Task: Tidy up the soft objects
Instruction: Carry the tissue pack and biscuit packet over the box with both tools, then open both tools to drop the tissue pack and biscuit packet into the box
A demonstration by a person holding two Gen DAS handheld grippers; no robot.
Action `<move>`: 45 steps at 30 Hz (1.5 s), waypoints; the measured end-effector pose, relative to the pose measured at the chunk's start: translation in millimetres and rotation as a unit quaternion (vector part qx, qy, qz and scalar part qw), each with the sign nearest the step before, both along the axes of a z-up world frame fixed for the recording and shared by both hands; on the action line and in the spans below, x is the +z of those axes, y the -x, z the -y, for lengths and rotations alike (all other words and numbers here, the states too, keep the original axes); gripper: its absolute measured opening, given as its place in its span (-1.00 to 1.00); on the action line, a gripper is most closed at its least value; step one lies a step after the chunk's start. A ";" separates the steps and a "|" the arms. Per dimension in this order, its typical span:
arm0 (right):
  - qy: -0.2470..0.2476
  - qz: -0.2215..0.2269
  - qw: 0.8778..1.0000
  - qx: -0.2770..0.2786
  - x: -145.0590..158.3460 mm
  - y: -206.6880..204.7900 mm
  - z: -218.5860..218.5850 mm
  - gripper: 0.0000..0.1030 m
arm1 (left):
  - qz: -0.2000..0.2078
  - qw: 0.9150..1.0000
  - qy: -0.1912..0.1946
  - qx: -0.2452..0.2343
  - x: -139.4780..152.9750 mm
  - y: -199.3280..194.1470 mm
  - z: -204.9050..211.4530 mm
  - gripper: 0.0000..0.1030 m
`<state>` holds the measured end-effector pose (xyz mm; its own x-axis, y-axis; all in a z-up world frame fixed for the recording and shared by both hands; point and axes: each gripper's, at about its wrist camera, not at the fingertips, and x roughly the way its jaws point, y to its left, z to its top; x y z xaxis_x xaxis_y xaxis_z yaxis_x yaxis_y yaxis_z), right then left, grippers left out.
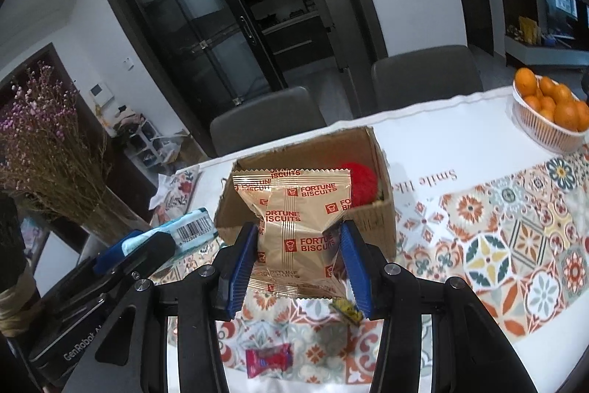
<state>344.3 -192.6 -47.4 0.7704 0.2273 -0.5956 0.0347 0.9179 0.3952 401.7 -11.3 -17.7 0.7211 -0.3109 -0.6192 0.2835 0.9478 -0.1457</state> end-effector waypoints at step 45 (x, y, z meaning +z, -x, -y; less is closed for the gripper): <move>0.047 -0.111 0.992 0.042 -52.0 -156.9 19.9 0.04 | -0.066 0.997 -0.042 -0.004 -55.8 -155.9 31.3 0.14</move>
